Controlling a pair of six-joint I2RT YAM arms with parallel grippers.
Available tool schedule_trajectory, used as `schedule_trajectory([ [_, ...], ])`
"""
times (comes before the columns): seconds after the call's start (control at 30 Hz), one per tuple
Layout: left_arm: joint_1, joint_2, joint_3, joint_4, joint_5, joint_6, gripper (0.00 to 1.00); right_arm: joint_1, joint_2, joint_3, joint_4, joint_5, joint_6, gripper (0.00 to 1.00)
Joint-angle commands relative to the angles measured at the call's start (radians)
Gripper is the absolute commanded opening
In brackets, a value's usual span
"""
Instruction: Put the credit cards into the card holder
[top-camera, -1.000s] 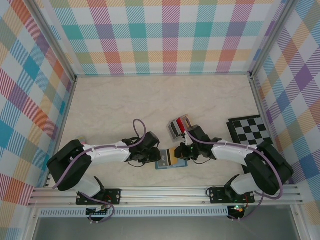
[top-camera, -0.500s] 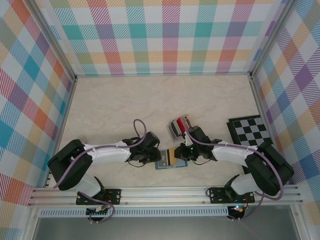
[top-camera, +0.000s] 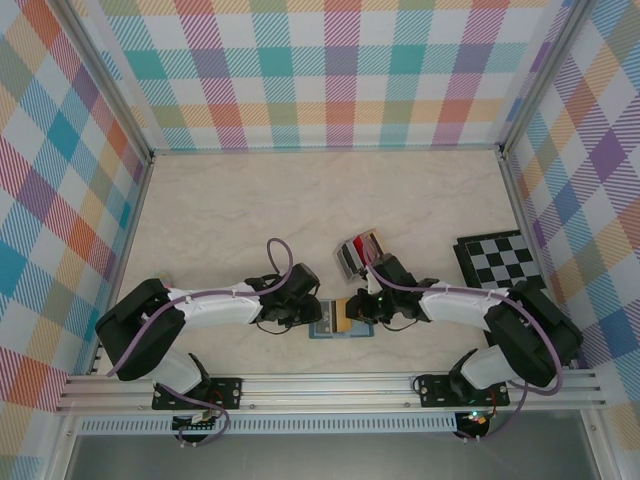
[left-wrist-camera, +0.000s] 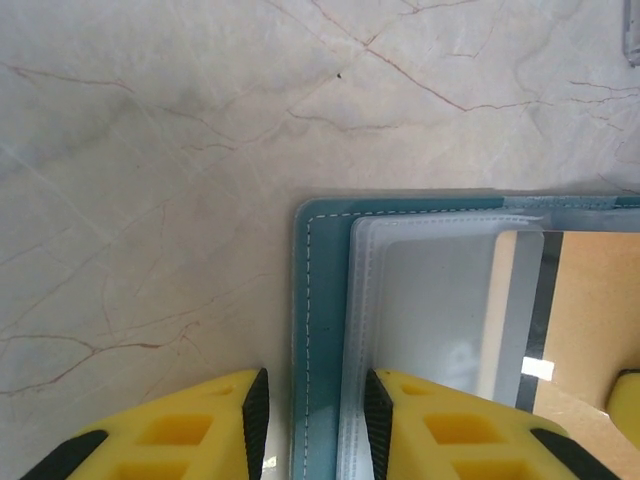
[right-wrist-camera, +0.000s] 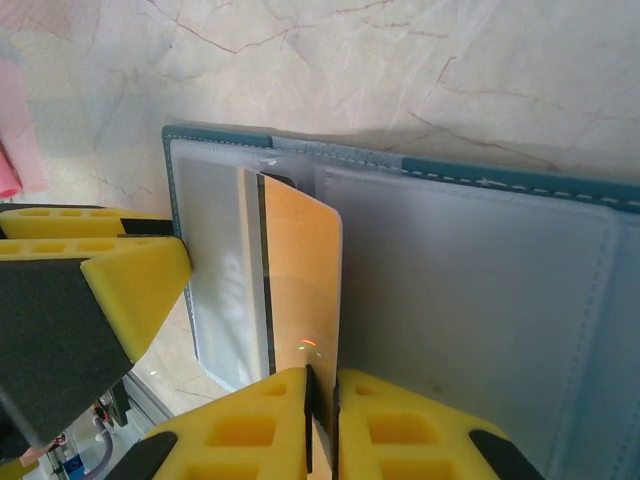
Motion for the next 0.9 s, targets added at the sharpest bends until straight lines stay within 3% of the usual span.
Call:
schedule_trajectory([
  [0.0, 0.000, 0.036, -0.019, 0.044, 0.031, -0.010, 0.33, 0.034, 0.027, 0.029, 0.003, 0.012, 0.049, 0.13],
  [0.27, -0.001, 0.033, -0.021, 0.051, 0.032, -0.019, 0.33, 0.061, 0.054, 0.080, -0.053, 0.032, 0.048, 0.18],
  [0.47, 0.000, 0.033, -0.024, 0.050, 0.038, -0.021, 0.33, 0.060, -0.012, 0.097, -0.213, 0.108, 0.006, 0.31],
  [0.87, -0.004, 0.032, -0.032, 0.066, 0.050, -0.027, 0.32, 0.062, 0.058, 0.112, -0.150, 0.028, 0.012, 0.18],
])
